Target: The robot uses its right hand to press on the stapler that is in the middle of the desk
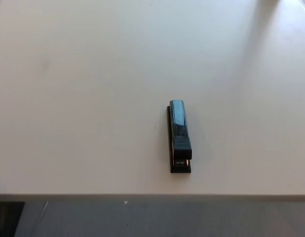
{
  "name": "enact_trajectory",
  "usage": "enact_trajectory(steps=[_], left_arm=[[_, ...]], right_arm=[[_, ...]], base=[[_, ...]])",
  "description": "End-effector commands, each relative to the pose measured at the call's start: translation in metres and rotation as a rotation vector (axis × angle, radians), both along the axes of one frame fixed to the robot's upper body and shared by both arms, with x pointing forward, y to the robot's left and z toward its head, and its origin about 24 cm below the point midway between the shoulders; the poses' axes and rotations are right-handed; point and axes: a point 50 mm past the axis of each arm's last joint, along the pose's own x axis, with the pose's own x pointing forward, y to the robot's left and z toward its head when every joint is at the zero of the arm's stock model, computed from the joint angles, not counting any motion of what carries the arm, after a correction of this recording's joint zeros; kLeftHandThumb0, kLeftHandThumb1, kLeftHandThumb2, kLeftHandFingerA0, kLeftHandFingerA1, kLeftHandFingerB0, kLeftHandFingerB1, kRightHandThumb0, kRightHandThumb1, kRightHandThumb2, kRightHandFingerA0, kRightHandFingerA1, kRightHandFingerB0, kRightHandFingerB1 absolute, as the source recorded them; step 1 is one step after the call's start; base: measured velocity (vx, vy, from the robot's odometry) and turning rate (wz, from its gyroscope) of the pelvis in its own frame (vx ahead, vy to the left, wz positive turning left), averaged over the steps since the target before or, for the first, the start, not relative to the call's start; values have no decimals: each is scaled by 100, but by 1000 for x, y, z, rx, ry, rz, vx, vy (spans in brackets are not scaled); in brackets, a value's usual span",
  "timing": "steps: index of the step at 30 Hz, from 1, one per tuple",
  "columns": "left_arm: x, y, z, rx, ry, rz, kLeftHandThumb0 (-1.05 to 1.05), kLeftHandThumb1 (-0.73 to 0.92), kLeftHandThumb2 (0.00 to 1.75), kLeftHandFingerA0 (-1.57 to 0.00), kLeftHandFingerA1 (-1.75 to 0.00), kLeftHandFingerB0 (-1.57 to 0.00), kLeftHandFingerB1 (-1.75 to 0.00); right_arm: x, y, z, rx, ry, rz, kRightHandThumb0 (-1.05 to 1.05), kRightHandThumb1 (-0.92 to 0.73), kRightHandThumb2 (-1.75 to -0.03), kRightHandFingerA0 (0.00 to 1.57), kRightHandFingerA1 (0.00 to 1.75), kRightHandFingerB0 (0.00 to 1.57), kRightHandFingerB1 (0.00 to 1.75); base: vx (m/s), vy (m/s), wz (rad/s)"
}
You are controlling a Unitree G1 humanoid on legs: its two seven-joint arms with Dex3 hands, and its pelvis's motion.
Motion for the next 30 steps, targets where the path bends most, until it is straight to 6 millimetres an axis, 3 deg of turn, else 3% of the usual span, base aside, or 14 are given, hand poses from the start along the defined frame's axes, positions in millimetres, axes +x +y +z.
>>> enact_trajectory(steps=[1,4,5,6,7,8,9,10,13,14,15,17,27,30], left_arm=[[8,20,22,-24,-138,-11,-50,92,95,-9,-37,0,-23],[8,20,22,-28,-138,-12,-50,92,95,-9,-37,0,-22],[8,20,22,-26,-137,-13,-50,92,95,-9,-39,0,-22],[8,21,22,-20,-134,-16,-51,92,96,-9,-40,0,-23],[8,21,22,-16,-133,-15,-50,92,94,-9,-43,0,-23],[8,21,22,-19,-133,-12,-51,92,94,-10,-39,0,-23],[8,21,21,-23,-132,-8,-51,92,94,-10,-39,0,-23],[8,20,21,-24,-130,-9,-51,92,94,-10,-39,-1,-23],[7,20,19,-33,-128,1,-47,92,89,-6,-34,-1,-22],[6,20,19,-34,-127,-2,-47,92,89,-6,-34,-1,-22],[5,19,19,-34,-126,-5,-47,92,89,-6,-34,-1,-22],[5,20,19,-35,-127,-2,-51,92,94,-10,-39,0,-22],[-3,21,16,-38,-112,3,-47,92,89,-5,-33,-1,-22],[-8,20,14,-41,-105,2,-51,92,95,-9,-36,0,-21]], right_arm=[[7,-5,13,51,-212,-44,-60,-88,-69,35,39,3,17],[8,-6,12,31,-213,-87,-61,-75,-103,38,55,1,26],[9,-8,12,4,-208,-127,-52,-92,-70,63,45,11,21],[10,-9,12,-66,-215,-168,-36,-70,-109,75,71,3,43],[10,-11,12,-128,-200,-204,-43,-90,-68,95,59,25,29],[10,-12,12,-143,-198,-222,-43,-78,-93,106,93,21,42],[11,-16,13,-161,-186,-252,-34,-91,-66,110,111,25,31],[10,-19,13,-169,-173,-264,-23,-68,-106,113,115,12,48],[8,-36,16,-175,-147,-375,-7,-65,-104,106,114,15,48],[7,-39,17,-165,-144,-394,-2,-85,-67,87,145,33,35],[6,-44,18,-149,-139,-423,-2,-85,-67,87,145,33,35],[-2,-69,22,-112,-45,-496,13,-76,-65,82,65,59,49],[-78,-103,19,-30,56,-888,-12,-79,-65,105,87,70,107],[-97,-114,25,-99,36,-981,-14,-72,-62,97,65,71,78]], base=[[0,0,0],[0,0,0],[0,0,0],[0,0,0],[0,0,0],[0,0,0],[0,0,0],[0,0,0],[0,0,0],[0,0,0],[0,0,0],[0,0,0],[0,0,0],[0,0,0]])
